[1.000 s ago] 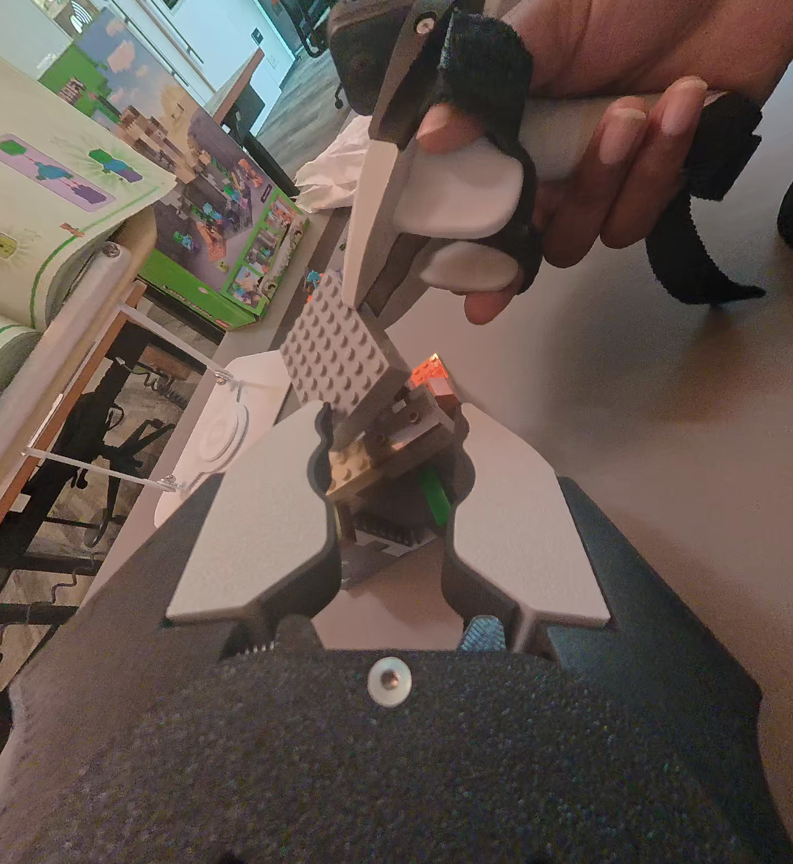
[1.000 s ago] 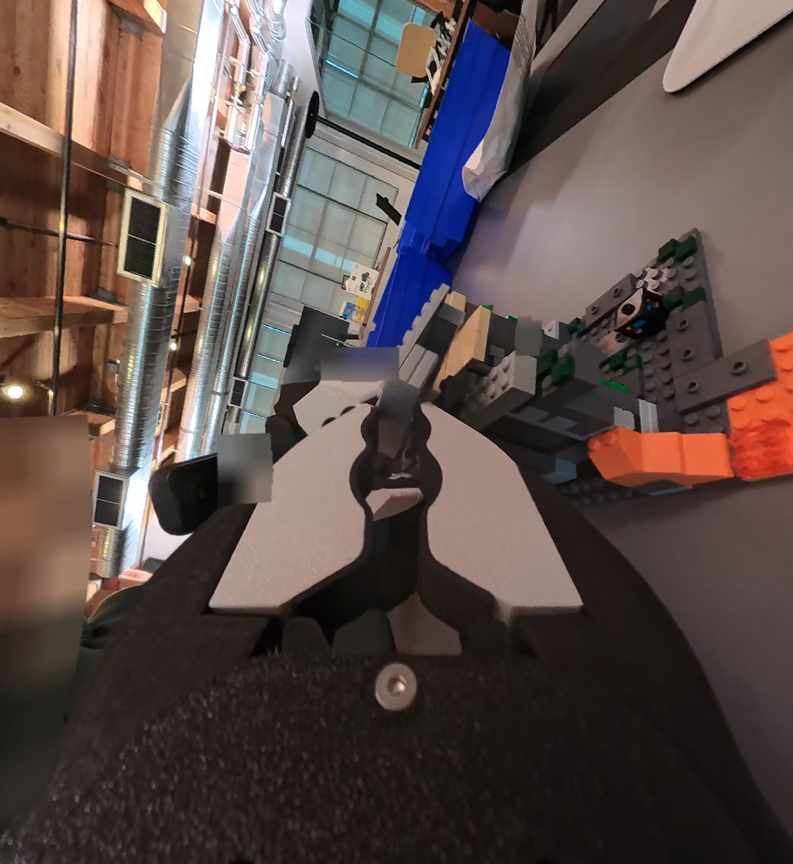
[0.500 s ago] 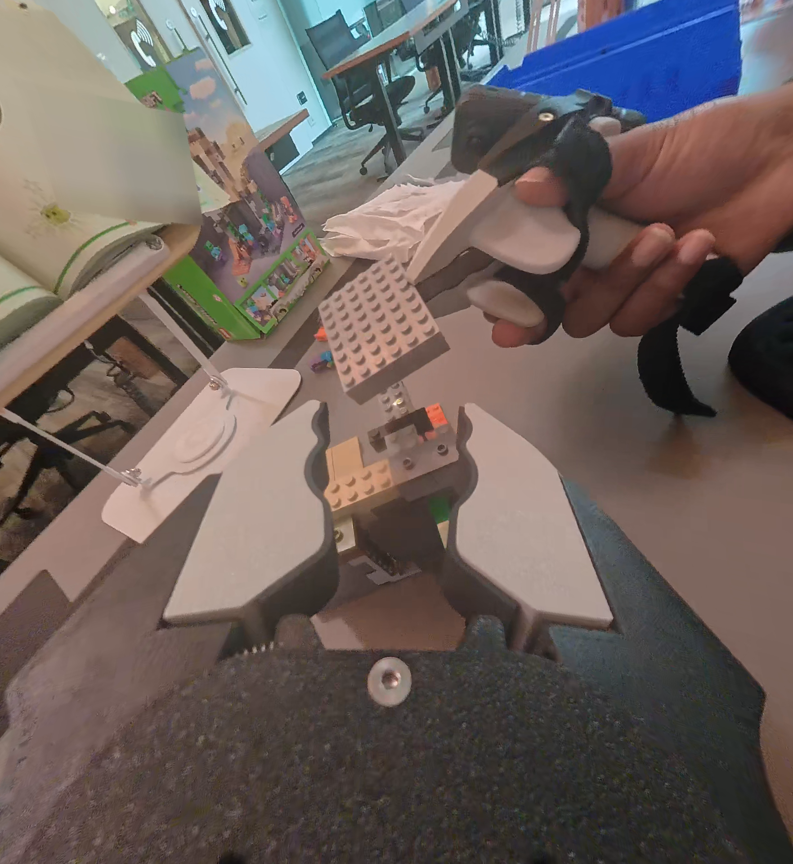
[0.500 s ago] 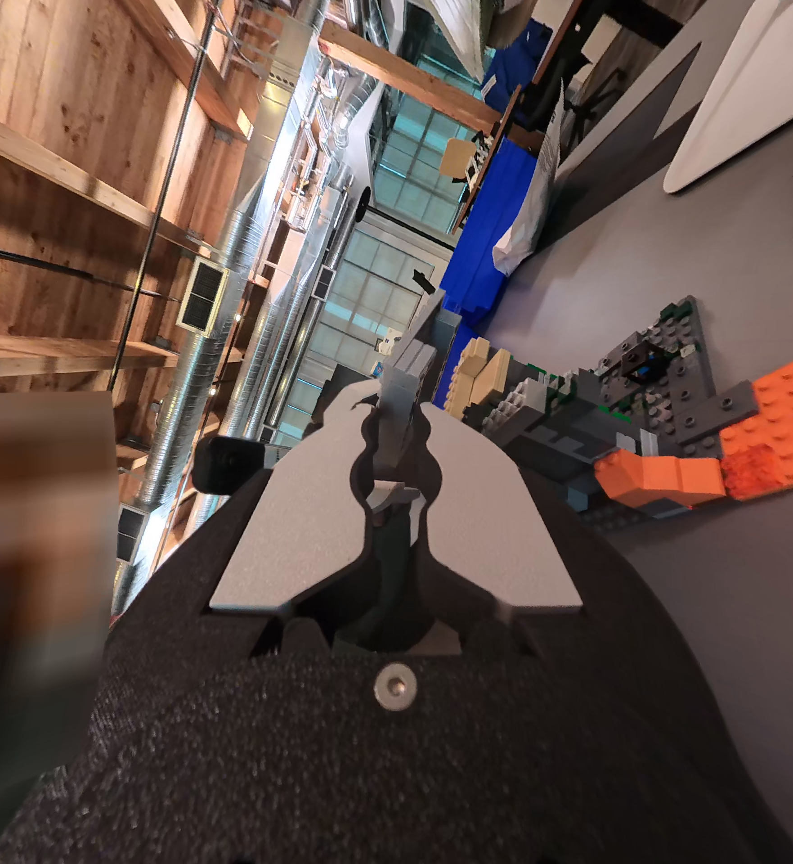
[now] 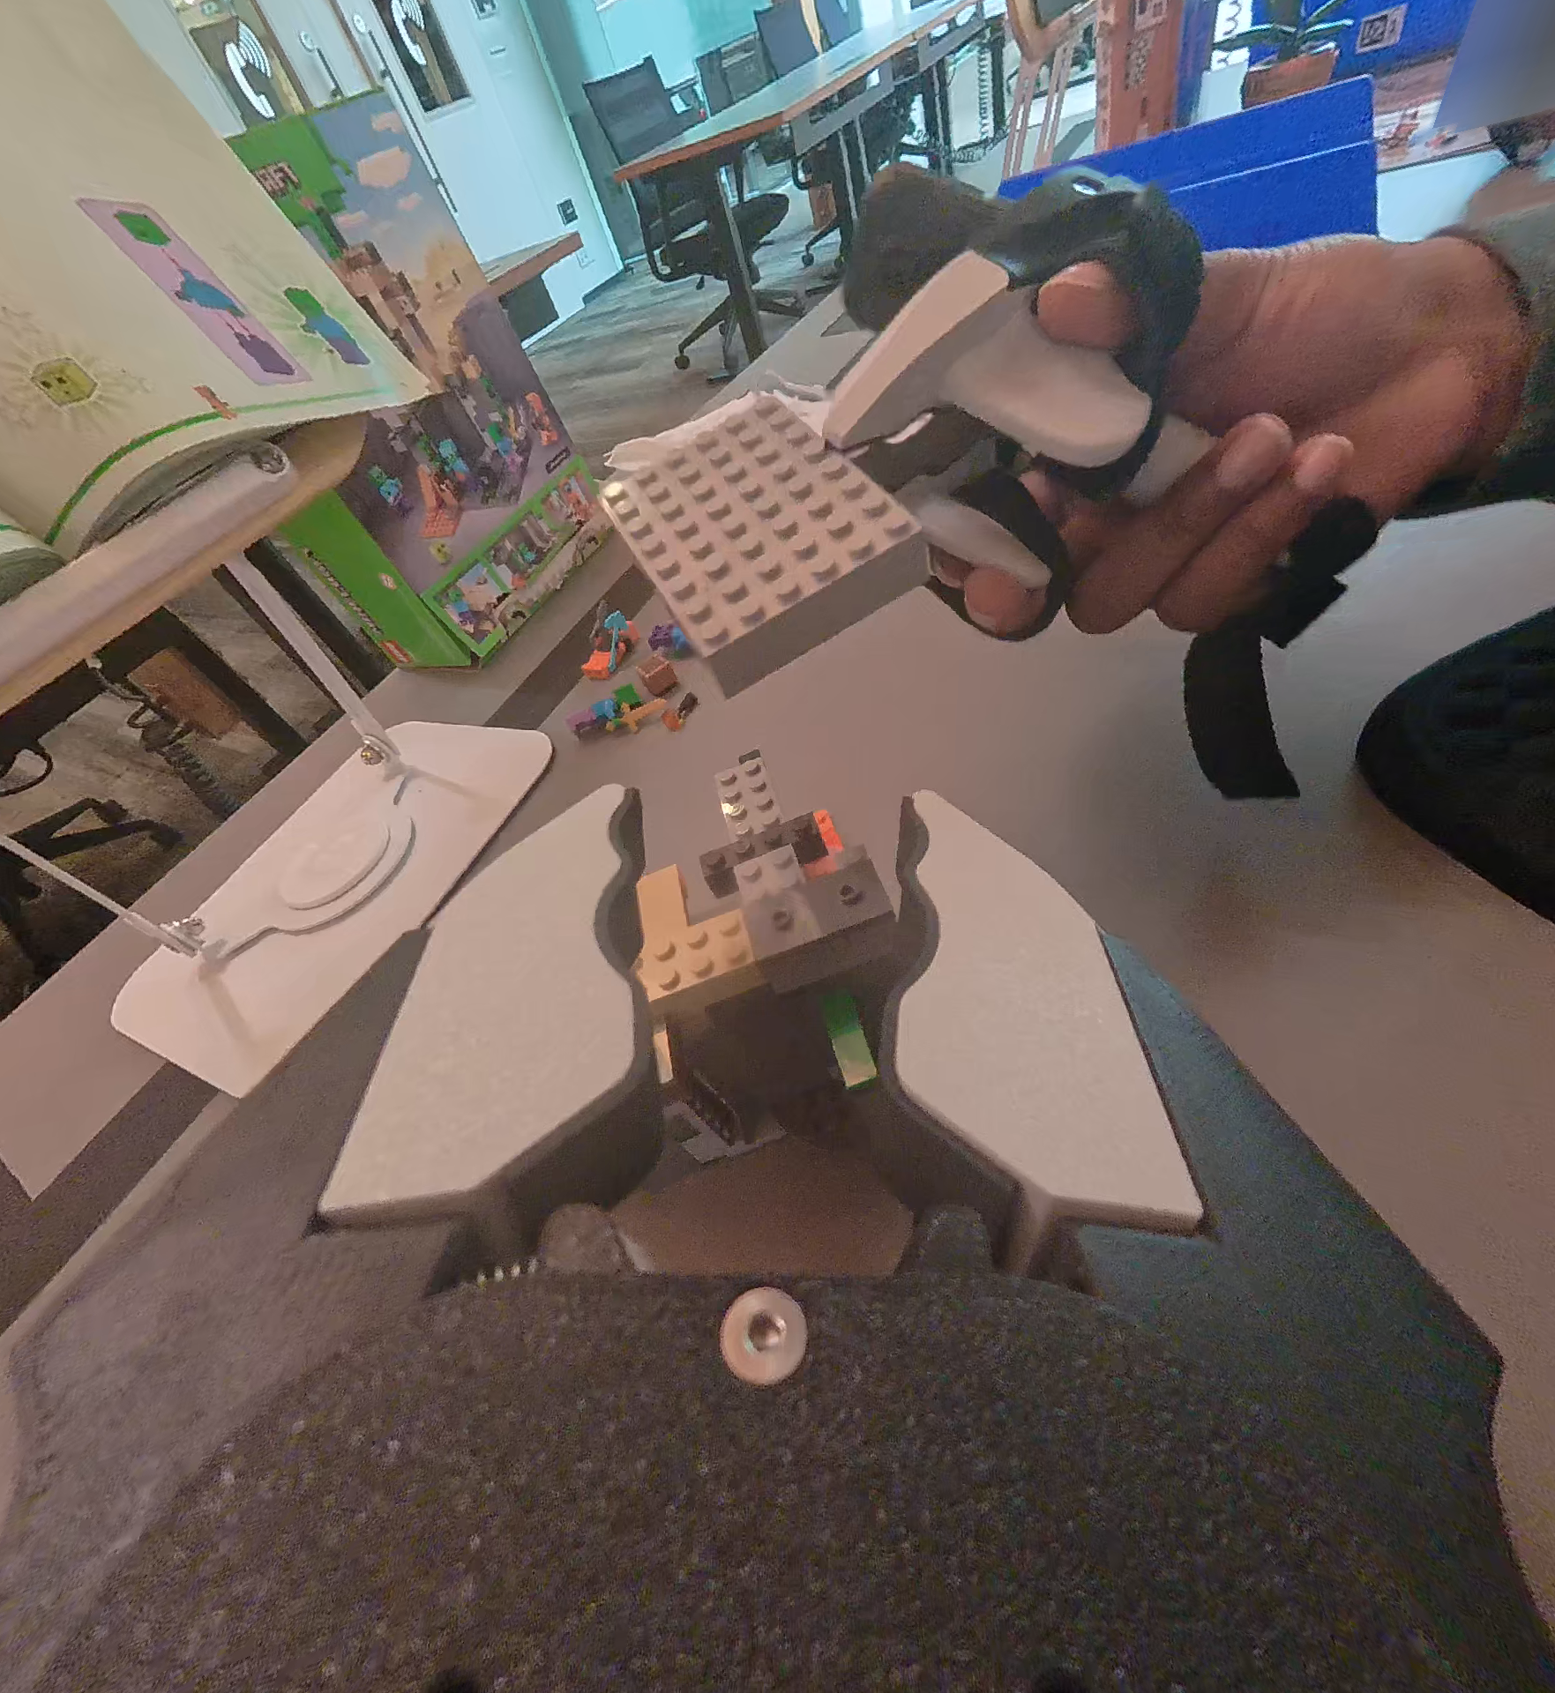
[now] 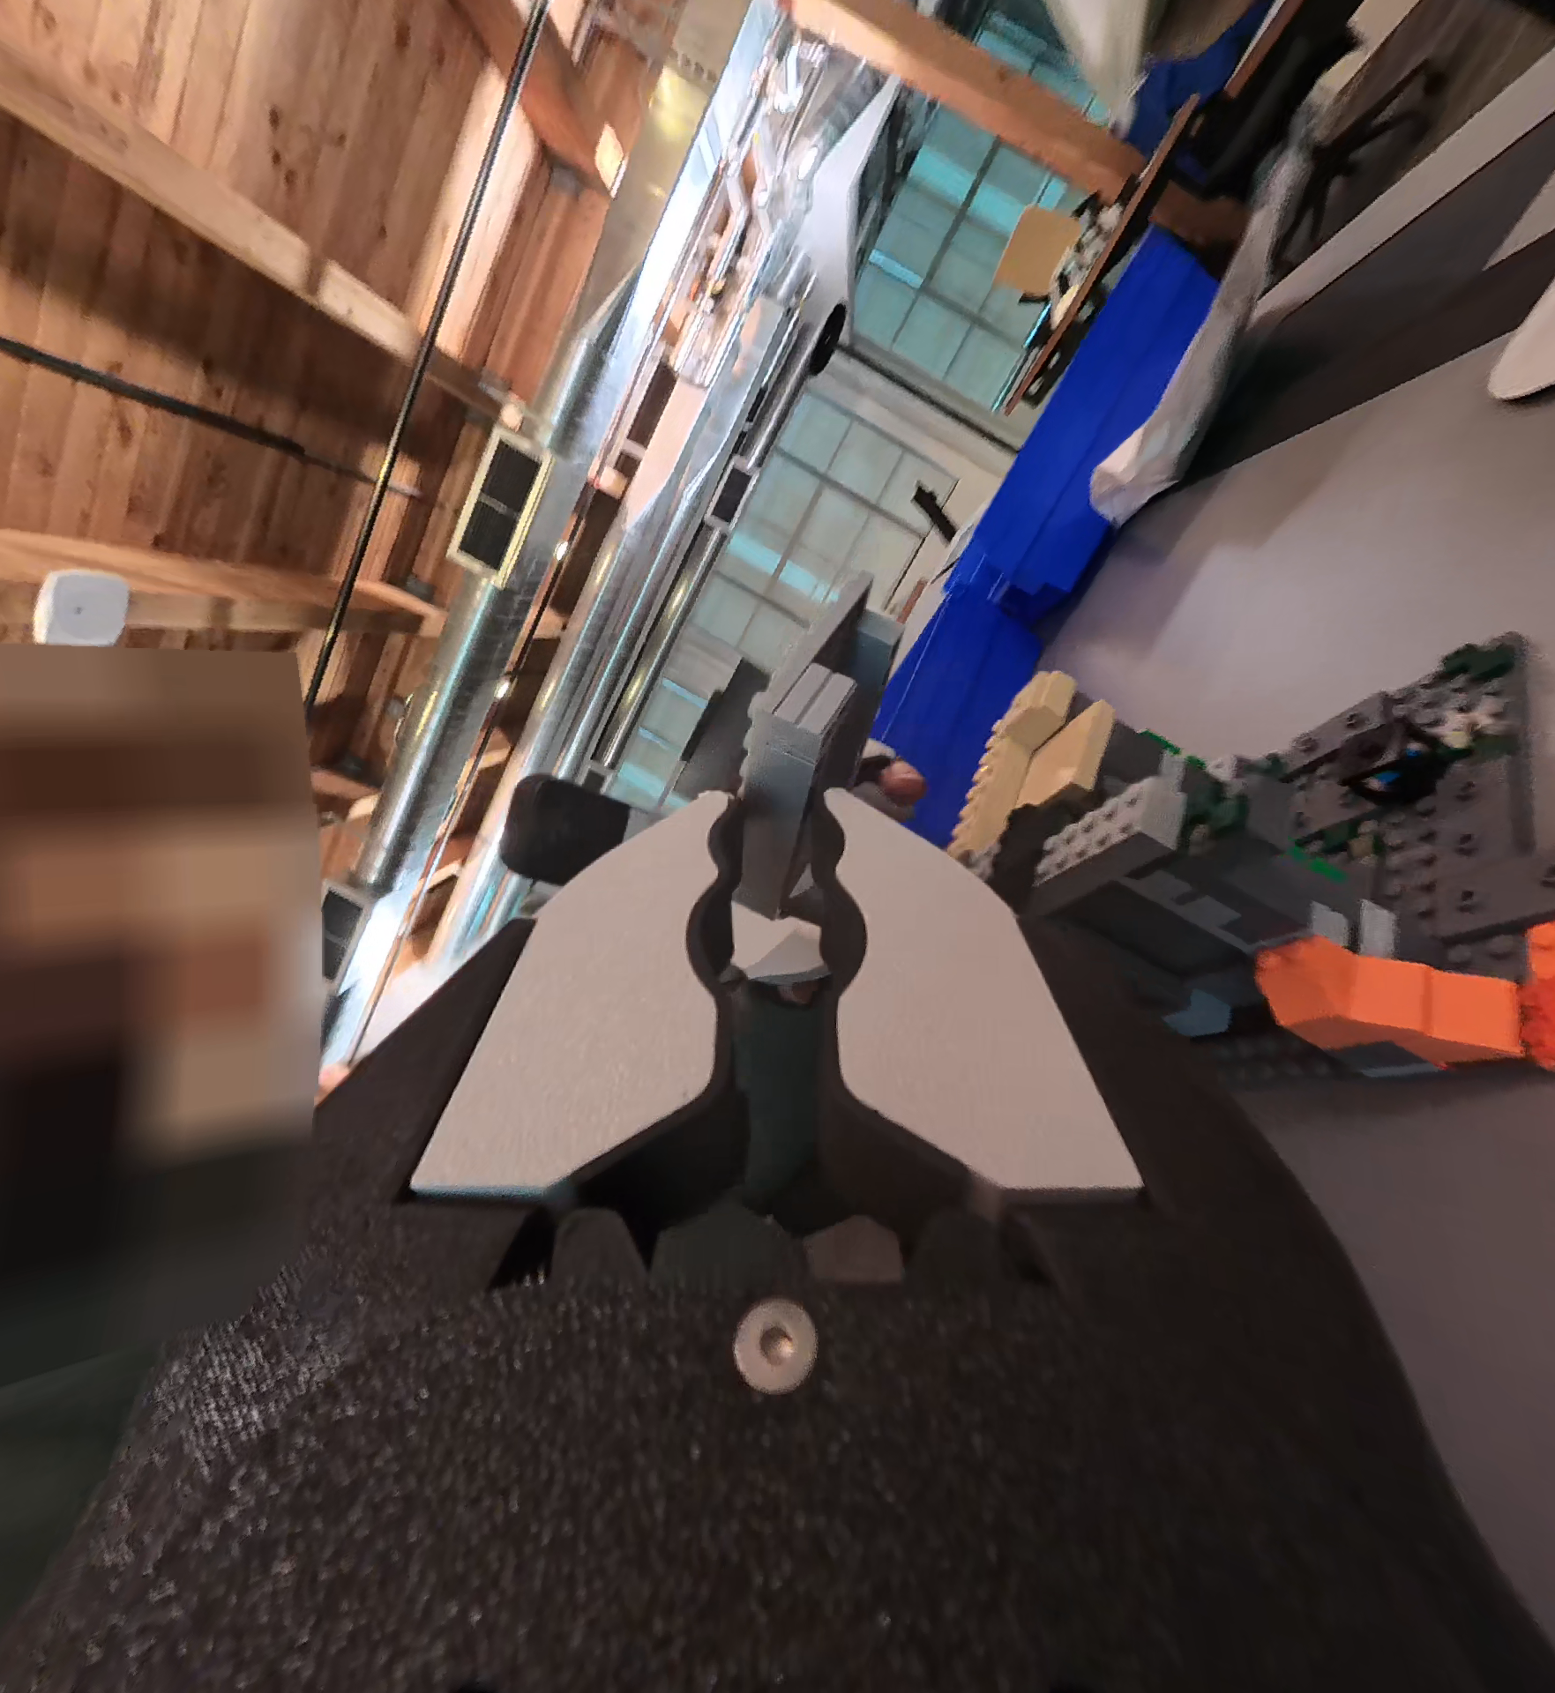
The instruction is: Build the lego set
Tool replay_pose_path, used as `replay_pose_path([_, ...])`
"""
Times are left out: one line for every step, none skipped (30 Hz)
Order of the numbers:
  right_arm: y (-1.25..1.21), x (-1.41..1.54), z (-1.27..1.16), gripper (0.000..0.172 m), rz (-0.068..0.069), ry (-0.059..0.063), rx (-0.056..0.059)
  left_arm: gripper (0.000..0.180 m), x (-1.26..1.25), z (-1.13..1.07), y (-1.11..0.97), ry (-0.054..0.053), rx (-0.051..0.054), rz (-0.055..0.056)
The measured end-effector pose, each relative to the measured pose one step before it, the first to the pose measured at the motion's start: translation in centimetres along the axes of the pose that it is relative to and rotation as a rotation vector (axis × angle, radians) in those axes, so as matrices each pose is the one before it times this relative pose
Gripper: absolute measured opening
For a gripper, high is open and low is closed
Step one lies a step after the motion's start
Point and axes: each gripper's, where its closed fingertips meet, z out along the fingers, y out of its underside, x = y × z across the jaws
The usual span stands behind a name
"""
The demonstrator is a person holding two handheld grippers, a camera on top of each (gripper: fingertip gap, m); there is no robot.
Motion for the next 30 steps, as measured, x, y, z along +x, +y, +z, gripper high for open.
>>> replay_pose_path([0.113,-0.583,0.092,0.014,0.0064,-0.0329,-0.0394,0.053,0.117,-0.061,-0.184,0.0047,0.0073,0.0122])
replay_pose_path([0.125,-0.746,0.117,0.014,0.0023,-0.0442,-0.0421,0.052,0.123,-0.051,-0.212,0.0035,0.0074,0.0142])
replay_pose_path([0.211,-0.823,0.131,0.014,-0.0053,-0.0505,-0.0495,0.052,0.133,-0.069,-0.269,0.0022,0.0104,0.0165])
replay_pose_path([0.368,-0.862,0.151,0.014,-0.0126,-0.0559,-0.0602,0.053,0.248,-0.080,-0.385,0.0069,0.0170,0.0199])
replay_pose_path([0.468,-0.904,0.162,0.014,-0.0193,-0.0598,-0.0651,0.053,0.448,-0.112,-0.515,0.0180,0.0240,0.0192])
replay_pose_path([0.575,-0.923,0.173,0.014,-0.0266,-0.0614,-0.0699,0.053,0.590,-0.126,-0.602,0.0250,0.0268,0.0176])
replay_pose_path([0.739,-0.956,0.140,0.014,-0.0421,-0.0636,-0.0781,0.053,0.697,-0.144,-0.697,0.0298,0.0318,0.0181])
replay_pose_path([0.685,-0.583,0.094,0.014,-0.0547,-0.0372,-0.0713,0.053,0.784,-0.163,-0.819,0.0345,0.0374,0.0155])
replay_pose_path([0.649,-0.491,0.060,0.014,-0.0511,-0.0333,-0.0605,0.055,0.765,-0.165,-0.872,0.0346,0.0385,0.0086])
replay_pose_path([0.617,-0.679,0.011,0.014,-0.0154,-0.0574,-0.0516,0.056,0.740,-0.147,-0.904,0.0347,0.0387,0.0064])
replay_pose_path([0.335,-0.693,-0.013,0.014,0.0152,-0.0693,-0.0293,0.057,0.562,-0.113,-0.832,0.0237,0.0328,0.0071])
replay_pose_path([0.104,-0.385,-0.024,0.014,0.0177,-0.0512,-0.0083,0.059,0.334,-0.056,-0.661,0.0087,0.0225,0.0108])
replay_pose_path([0.183,-0.109,-0.006,0.014,0.0085,-0.0330,-0.0088,0.062,0.344,-0.002,-0.481,0.0098,0.0149,0.0117])
replay_pose_path([0.255,0.081,0.052,0.013,0.0076,-0.0185,-0.0089,0.065,0.301,0.069,-0.286,0.0075,0.0057,0.0094])
replay_pose_path([0.171,0.185,0.099,0.007,0.0082,-0.0145,0.0000,0.068,0.186,0.108,-0.082,0.0001,-0.0041,0.0088])
replay_pose_path([-0.099,0.229,0.119,0.001,-0.0059,-0.0079,0.0204,0.071,0.232,0.150,0.097,0.0046,-0.0112,0.0110])
replay_pose_path([-0.112,0.354,0.113,0.001,-0.0052,0.0027,0.0241,0.073,0.248,0.171,0.172,0.0040,-0.0110,0.0120])
replay_pose_path([0.049,0.309,0.084,0.000,0.0053,-0.0015,0.0147,0.072,0.310,0.203,0.269,0.0074,-0.0117,0.0103])
replay_pose_path([0.361,0.548,0.035,0.000,0.0126,0.0141,-0.0036,0.071,0.336,0.270,0.493,0.0106,-0.0227,0.0054])
replay_pose_path([0.587,0.632,-0.006,0.000,0.0099,0.0222,-0.0186,0.070,0.126,0.331,0.861,-0.0001,-0.0423,0.0029])
replay_pose_path([0.470,0.682,-0.070,0.000,0.0111,0.0325,-0.0154,0.070,0.202,0.313,0.971,0.0074,-0.0463,0.0068])
replay_pose_path([0.245,0.412,-0.144,0.000,0.0089,0.0247,-0.0083,0.066,0.265,0.203,0.731,0.0126,-0.0267,0.0020])
replay_pose_path([0.160,0.124,-0.160,0.000,0.0050,0.0152,-0.0095,0.063,0.174,0.129,0.480,0.0099,-0.0126,-0.0045])
replay_pose_path([0.071,0.095,-0.152,0.000,-0.0027,0.0208,-0.0080,0.059,0.139,0.104,0.462,0.0098,-0.0165,-0.0013])
replay_pose_path([0.062,0.142,-0.167,0.000,-0.0034,0.0268,-0.0099,0.056,0.140,0.081,0.529,0.0102,-0.0257,0.0080])
replay_pose_path([0.057,0.026,-0.151,0.000,-0.0021,0.0196,-0.0090,0.055,-0.074,0.032,0.361,-0.0029,-0.0176,0.0082])
replay_pose_path([0.019,0.003,-0.134,0.000,0.0003,0.0191,-0.0060,0.054,-0.084,-0.030,0.230,-0.0011,-0.0111,0.0045])
replay_pose_path([0.172,0.349,-0.098,0.000,0.0010,0.0431,-0.0166,0.053,-0.119,-0.101,0.203,-0.0010,-0.0110,0.0020])
replay_pose_path([0.465,0.555,-0.027,0.000,-0.0070,0.0596,-0.0367,0.053,-0.304,-0.179,0.163,-0.0113,-0.0082,0.0022])
replay_pose_path([0.602,0.716,0.042,0.000,-0.0155,0.0738,-0.0465,0.052,-0.281,-0.229,0.111,-0.0089,-0.0038,0.0014])
